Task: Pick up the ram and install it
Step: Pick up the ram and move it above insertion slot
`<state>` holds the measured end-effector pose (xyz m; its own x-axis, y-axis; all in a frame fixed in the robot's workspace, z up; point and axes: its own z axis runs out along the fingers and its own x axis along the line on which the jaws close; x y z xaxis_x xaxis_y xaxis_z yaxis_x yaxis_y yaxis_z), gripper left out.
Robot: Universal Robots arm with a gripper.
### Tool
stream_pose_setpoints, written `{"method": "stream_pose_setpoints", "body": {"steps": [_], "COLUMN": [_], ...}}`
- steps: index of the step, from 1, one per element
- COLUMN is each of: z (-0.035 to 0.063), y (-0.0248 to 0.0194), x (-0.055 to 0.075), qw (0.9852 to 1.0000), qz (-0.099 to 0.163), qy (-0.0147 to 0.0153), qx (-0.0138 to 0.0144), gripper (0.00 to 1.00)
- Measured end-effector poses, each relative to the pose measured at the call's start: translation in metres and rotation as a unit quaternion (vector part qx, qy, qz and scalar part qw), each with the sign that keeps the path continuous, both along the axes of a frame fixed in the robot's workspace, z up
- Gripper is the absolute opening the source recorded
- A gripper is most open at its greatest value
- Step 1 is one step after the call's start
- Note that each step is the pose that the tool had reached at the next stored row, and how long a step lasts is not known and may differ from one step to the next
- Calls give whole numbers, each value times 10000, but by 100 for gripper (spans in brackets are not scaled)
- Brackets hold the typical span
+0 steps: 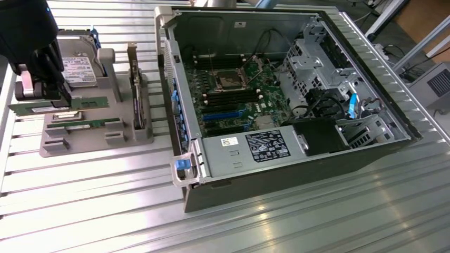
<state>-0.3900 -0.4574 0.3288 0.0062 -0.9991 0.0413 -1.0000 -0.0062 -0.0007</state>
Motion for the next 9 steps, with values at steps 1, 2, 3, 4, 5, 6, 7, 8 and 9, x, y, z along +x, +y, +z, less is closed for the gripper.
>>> {"method": "stream_pose_setpoints", "body": {"steps": [1, 2, 3, 4, 5, 6, 7, 8, 9], "z": [14, 24, 31, 37, 45, 55, 70, 77, 83], "y": [0, 0, 0, 0, 0, 0, 0, 0, 0], "x": [0, 0, 0, 0, 0, 0, 0, 0, 0], "qw": [10000, 10000, 10000, 10000, 10000, 10000, 10000, 10000, 10000], "qz": [0, 0, 0, 0, 0, 0, 0, 0, 0], "qy": [1, 0, 1, 1, 1, 0, 1, 0, 1], "qx": [0, 0, -1, -1, -1, -1, 0, 0, 0], "gripper": [12, 12, 12, 12, 12, 12, 12, 12, 12]}}
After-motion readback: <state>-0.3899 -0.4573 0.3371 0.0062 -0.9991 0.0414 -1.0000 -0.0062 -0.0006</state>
